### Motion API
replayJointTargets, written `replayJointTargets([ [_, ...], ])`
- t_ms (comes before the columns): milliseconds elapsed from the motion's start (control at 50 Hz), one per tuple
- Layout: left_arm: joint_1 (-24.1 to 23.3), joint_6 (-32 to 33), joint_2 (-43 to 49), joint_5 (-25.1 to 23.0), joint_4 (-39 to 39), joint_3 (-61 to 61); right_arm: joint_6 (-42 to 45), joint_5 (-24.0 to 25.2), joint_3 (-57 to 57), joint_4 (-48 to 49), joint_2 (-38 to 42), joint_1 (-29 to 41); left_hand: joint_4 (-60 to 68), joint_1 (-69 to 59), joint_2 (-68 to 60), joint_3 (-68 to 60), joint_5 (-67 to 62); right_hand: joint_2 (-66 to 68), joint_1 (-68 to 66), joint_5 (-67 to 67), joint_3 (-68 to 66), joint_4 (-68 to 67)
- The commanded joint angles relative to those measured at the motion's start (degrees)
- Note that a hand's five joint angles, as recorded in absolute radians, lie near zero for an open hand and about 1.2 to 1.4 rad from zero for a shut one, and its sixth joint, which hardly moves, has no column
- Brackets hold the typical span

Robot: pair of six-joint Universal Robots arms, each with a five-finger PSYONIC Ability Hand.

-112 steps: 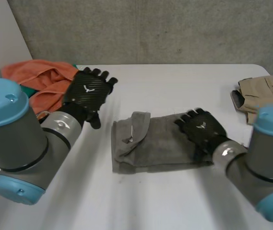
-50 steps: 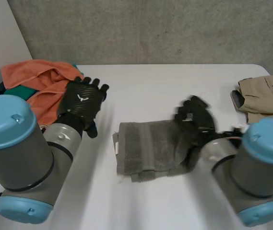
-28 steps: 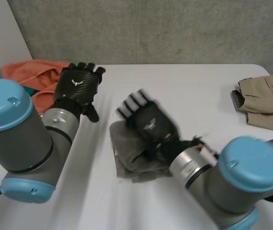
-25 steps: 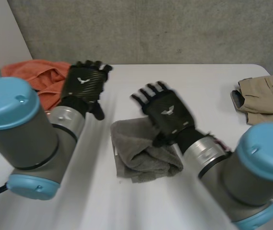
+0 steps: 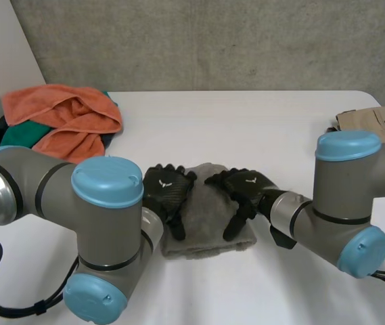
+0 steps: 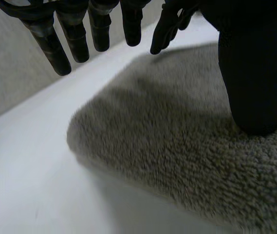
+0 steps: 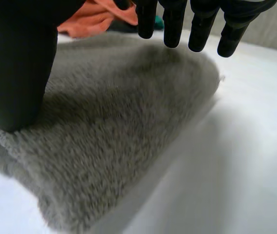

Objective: Fold the laundry.

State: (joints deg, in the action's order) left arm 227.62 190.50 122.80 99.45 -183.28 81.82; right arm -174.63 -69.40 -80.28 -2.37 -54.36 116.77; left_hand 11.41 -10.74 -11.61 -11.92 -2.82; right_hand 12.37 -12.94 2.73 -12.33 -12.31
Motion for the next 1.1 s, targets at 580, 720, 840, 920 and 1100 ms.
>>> replayJointTargets([
  [580, 8.4, 4.2, -9.2, -34.6, 4.2, -10.5, 25.0, -11.3, -27.9, 28.7, -13.3, 10.9, 1.7, -2.3, -1.5, -1.2, -0.2, -2.4, 2.9, -2.7, 2.3, 2.3],
  [720, 8.7, 1.0, -9.1, -36.1, 4.4, -11.7, 26.0, -11.0, -27.1, 33.7, -8.0, 10.9, 1.5, -2.2, -1.3, -1.0, -0.1, -2.4, 2.9, -2.7, 2.3, 2.3],
  [840, 8.1, 1.0, -8.7, -36.9, 4.5, -11.6, 27.8, -11.0, -26.0, 35.9, -4.9, 10.6, 1.5, -2.2, -1.3, -1.0, -0.1, -0.4, 1.0, -0.8, 0.4, 0.4],
  [920, 8.0, 1.0, -8.6, -36.9, 4.5, -11.6, 29.3, -11.2, -25.4, 36.8, -4.0, 10.4, 1.7, -2.3, -1.5, -1.2, -0.2, 2.6, -2.0, 2.2, -2.6, -2.7],
  [1100, 8.1, 1.0, -8.8, -36.9, 4.4, -11.7, 29.7, -11.0, -23.0, 37.8, -2.6, 10.3, 1.7, -2.3, -1.5, -1.2, -0.2, 8.8, -8.2, 8.5, -8.8, -8.9],
])
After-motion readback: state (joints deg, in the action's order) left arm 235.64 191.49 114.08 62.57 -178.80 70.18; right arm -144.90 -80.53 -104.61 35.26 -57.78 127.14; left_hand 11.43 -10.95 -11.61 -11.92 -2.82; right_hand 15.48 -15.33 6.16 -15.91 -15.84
